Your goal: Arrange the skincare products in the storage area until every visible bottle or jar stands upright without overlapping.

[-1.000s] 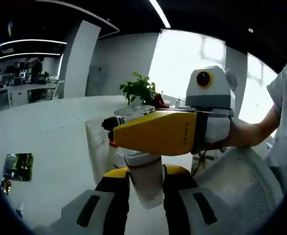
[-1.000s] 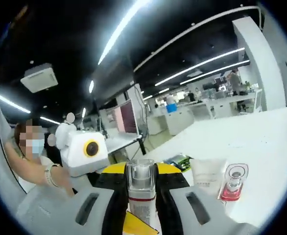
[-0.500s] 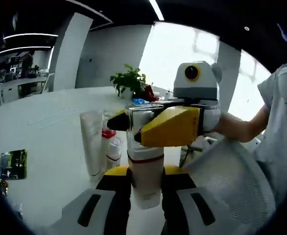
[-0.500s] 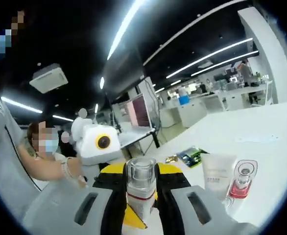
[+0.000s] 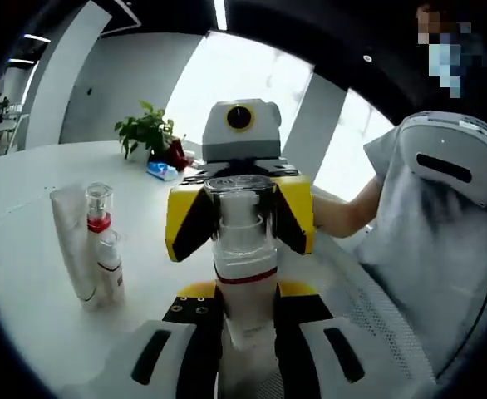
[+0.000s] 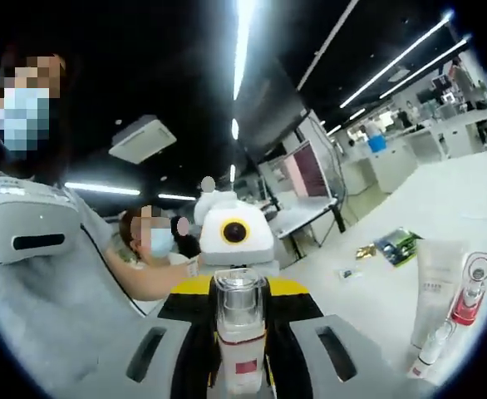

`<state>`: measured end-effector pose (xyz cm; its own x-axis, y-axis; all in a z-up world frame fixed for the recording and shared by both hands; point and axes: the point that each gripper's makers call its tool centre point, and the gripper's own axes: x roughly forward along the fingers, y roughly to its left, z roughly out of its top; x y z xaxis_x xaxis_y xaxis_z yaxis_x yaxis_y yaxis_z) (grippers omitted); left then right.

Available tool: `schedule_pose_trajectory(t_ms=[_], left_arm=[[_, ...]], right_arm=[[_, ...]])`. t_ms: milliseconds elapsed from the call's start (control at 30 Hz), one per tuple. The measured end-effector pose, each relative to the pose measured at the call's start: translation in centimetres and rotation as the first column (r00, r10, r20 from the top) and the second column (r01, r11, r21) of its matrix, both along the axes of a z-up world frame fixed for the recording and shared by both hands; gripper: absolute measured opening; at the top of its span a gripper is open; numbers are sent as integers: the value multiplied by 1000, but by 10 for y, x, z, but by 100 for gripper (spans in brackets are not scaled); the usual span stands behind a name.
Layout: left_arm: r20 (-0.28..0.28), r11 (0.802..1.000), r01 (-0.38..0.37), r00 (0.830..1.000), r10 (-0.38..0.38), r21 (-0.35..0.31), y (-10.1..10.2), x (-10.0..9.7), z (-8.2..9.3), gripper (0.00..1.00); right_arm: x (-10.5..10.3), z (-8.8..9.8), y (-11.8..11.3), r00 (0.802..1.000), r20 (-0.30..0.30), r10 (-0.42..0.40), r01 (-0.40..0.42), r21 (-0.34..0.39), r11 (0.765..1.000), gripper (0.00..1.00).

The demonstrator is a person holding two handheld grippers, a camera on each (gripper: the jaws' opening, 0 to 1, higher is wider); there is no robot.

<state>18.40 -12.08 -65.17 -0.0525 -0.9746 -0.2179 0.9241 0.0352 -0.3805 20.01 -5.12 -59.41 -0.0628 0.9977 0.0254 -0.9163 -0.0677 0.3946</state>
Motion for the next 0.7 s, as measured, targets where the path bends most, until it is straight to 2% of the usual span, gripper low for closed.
schedule_pose_trajectory(t_ms=[67,133,233,367,467,700], left_arm=[[10,1000,-12,1000,12,7,0,2,-1,17],[14,999,-43,999,43,19,1,10,-4,17],[13,998,-57,998,57,8,0,14,-3,17],[46,996,-86,995,86,11,-2,19,-4,18],[43,993,-118,992,118,5,-1,25,-4,19],[43,983,-182,982,182,1,1,38,-4,28]], right_arm=[[1,-1,0,1000,-6,-6,6,-8,1000,21],[7,-4,0,999,21,-39,40,-22,999,21],[11,-2,0,998,11,-66,66,-16,998,21],[16,-5,0,995,17,-101,101,-27,994,21],[20,-6,0,992,12,-126,127,-31,991,21],[43,-8,-3,967,48,-252,254,-34,967,21]])
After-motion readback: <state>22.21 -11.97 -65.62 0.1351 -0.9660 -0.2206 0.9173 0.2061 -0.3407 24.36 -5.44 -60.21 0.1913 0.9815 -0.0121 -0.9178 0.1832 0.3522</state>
